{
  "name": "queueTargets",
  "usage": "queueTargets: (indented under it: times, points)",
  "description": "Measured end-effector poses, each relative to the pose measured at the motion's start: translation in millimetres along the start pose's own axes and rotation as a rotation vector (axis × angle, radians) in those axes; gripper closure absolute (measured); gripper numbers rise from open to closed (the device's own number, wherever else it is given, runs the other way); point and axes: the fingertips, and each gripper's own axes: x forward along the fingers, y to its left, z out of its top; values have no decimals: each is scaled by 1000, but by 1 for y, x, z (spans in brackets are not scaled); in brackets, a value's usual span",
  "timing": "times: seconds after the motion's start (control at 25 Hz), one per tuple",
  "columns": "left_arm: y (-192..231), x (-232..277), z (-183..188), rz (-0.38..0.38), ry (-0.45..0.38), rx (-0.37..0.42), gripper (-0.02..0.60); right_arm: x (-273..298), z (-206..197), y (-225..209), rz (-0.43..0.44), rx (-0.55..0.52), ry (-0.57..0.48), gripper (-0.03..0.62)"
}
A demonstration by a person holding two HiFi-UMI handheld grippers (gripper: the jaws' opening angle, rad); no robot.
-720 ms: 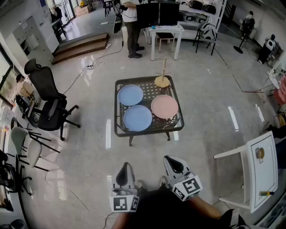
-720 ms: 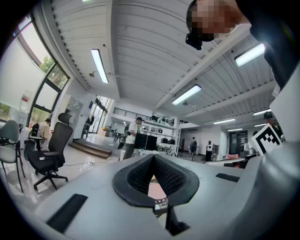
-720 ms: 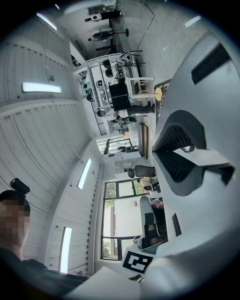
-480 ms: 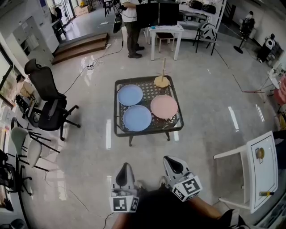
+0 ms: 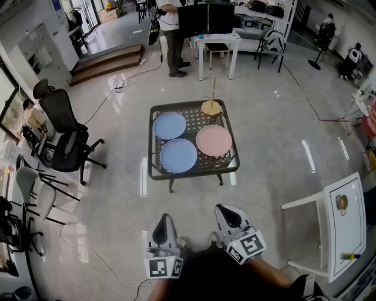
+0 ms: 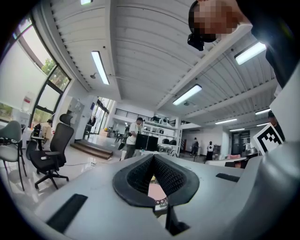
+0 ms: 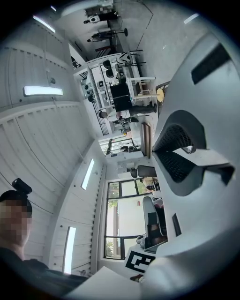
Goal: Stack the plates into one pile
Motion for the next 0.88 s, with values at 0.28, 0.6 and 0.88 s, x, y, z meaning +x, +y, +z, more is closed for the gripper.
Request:
queueTargets:
  times: [0.28, 0.6, 0.88]
  points:
    - [-22, 9, -2, 22, 12, 27, 566, -7, -3, -22, 27, 1, 23, 586]
    - [-36, 11, -15, 85, 38, 60, 566, -8, -12, -43, 83, 13, 26, 586]
    - [-23, 32, -25, 112, 54, 56, 566, 15, -17, -53, 95, 23, 42, 586]
